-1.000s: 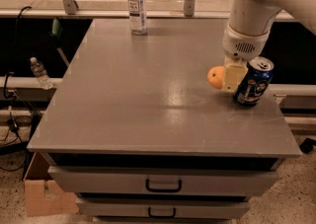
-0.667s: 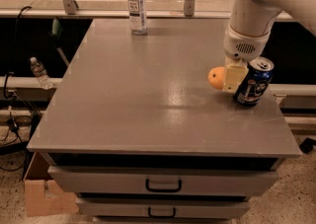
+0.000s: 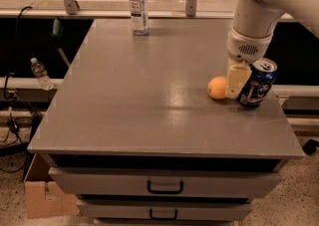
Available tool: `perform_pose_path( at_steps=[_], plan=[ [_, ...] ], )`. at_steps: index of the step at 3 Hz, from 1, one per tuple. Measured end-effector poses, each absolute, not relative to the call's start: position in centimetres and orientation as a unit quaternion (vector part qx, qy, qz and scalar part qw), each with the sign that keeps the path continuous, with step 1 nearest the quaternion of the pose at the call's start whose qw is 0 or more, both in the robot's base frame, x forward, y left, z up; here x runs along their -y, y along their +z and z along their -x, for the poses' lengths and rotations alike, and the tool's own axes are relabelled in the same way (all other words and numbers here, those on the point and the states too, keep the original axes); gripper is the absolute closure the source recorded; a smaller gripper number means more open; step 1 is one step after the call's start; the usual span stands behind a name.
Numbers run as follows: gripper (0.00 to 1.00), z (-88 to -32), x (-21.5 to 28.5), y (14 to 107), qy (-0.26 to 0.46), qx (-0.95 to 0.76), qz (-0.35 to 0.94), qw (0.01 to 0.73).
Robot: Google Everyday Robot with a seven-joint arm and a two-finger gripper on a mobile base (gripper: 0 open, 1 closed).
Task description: Move orange near pepsi can
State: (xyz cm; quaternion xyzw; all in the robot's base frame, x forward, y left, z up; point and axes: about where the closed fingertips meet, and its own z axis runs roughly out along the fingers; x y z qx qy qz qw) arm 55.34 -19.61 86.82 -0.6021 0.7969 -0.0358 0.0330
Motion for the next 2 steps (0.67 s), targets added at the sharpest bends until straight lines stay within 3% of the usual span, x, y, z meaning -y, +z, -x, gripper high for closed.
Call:
perform_pose_path(
  at_steps=[1,2],
  plan=[
    [0.0,-55.47,19.68,86.67,-0.035,-0.797,0.602,0.033],
    [0.0,-55.51,19.62,86.97,-0.036,-0.796,0.604,0.038]
  ],
)
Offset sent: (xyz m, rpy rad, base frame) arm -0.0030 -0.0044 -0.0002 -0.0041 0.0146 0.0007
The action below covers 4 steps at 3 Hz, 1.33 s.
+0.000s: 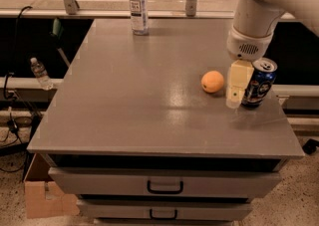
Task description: Move orange near pepsi can
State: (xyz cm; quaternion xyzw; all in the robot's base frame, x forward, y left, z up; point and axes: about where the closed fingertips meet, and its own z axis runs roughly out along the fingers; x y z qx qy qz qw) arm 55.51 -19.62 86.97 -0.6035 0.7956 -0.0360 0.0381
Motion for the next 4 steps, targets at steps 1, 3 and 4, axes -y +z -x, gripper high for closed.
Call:
perform_pose_path(
  at_steps=[1,3,4],
  plan=[
    [0.0,-55.6,19.3,88.1,-0.04,-0.791,0.607,0.056],
    [0.0,-53.8,22.5,95.1,-0.031,-0.783,0.585,0.208],
    [0.0,-51.1,25.4,96.6,-0.025,-0.79,0.555,0.259]
  ],
)
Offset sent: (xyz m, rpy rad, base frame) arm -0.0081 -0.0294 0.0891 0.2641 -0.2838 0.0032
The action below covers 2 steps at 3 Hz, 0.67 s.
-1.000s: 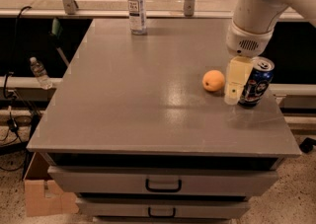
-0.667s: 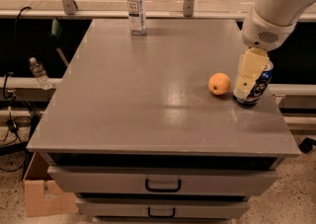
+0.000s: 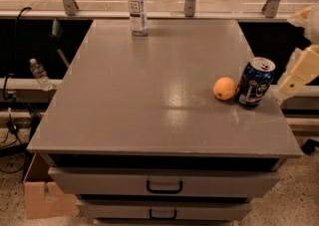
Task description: Move orange near pepsi can
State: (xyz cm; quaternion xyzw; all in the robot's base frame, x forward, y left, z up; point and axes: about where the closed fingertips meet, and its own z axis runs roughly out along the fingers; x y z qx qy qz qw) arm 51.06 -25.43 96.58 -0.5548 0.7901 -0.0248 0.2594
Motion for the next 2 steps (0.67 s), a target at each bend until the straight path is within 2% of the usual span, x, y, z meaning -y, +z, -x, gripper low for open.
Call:
perform_pose_path(
  at_steps=[1,2],
  plan=[
    [0.0,-47.28,28.48,96.27,-0.014,-0.797,0.521,0.307],
    [0.0,-46.36,29.13,96.43,-0.01,-0.8,0.51,0.317]
  ],
)
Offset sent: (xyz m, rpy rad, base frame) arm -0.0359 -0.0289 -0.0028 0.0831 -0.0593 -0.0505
